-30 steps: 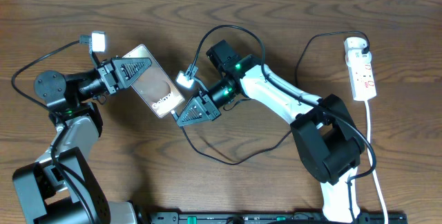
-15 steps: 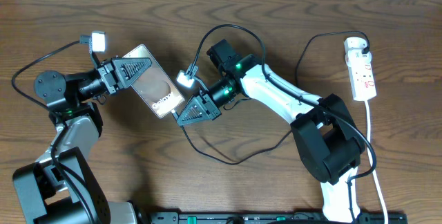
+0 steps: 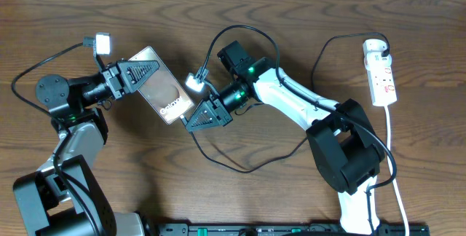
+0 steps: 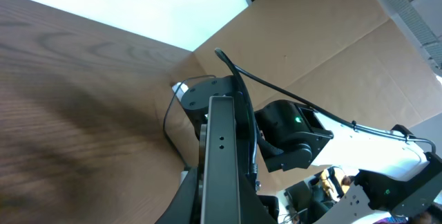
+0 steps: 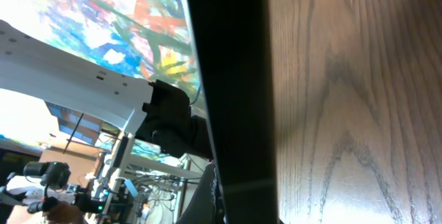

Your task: Plug charger to phone and switch on socket

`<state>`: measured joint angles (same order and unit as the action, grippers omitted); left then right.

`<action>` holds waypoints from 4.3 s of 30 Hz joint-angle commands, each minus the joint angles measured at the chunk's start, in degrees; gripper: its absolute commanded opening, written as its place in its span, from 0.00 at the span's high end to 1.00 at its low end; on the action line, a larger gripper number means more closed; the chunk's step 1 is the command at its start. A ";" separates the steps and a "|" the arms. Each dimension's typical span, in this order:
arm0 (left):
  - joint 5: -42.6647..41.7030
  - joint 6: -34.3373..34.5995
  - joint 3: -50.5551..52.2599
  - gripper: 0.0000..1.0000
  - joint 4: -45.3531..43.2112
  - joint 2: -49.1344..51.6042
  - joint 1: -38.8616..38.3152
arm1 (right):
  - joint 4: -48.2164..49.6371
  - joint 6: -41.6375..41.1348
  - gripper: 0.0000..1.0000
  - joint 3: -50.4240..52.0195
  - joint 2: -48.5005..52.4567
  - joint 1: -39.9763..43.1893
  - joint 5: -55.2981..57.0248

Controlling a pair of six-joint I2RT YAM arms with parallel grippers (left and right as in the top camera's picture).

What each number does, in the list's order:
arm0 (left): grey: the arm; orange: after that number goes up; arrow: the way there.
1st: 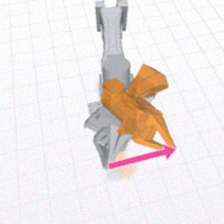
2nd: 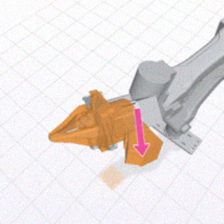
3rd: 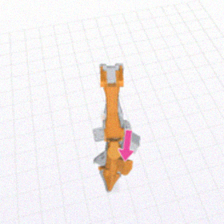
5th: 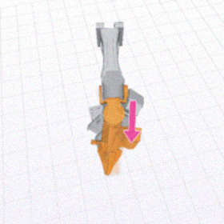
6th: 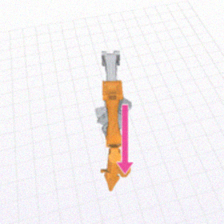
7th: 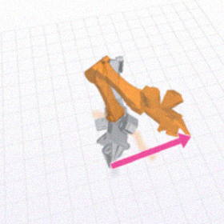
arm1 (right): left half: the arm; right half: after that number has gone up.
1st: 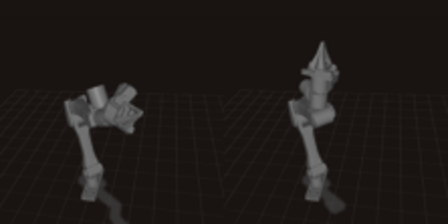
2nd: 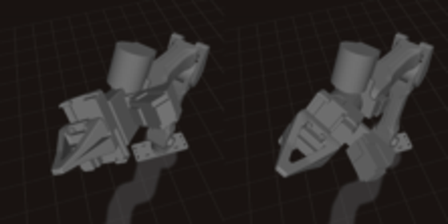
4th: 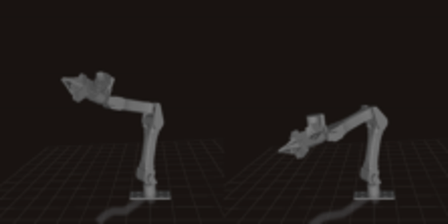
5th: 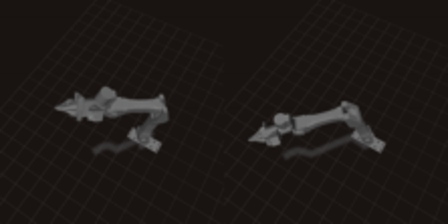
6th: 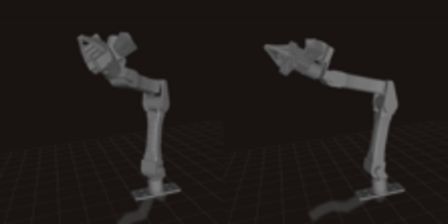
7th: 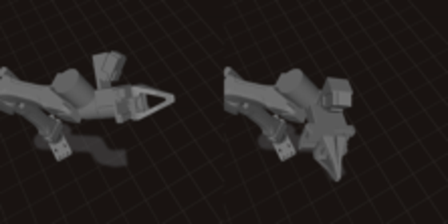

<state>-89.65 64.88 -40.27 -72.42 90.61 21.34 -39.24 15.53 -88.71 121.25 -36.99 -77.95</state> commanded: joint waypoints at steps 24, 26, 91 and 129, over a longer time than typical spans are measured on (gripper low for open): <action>-0.42 0.90 -0.81 0.93 -0.50 -0.70 0.07 | 2.40 -1.84 0.99 -0.17 -0.26 1.44 -2.14; -0.42 0.90 -0.81 0.93 -0.50 -0.70 0.07 | 2.38 -1.84 0.99 -0.17 -0.26 1.44 -2.14; -0.39 -3.37 0.31 0.93 -0.50 -0.70 -0.83 | -4.35 3.39 0.99 -0.15 -0.26 0.42 -1.27; -0.42 -3.39 0.79 0.93 -0.50 -0.70 -2.14 | -3.61 3.41 0.99 -0.15 -0.26 1.55 -1.25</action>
<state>-89.67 62.46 -39.97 -72.42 90.61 19.29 -43.24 17.61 -88.64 121.25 -35.90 -77.30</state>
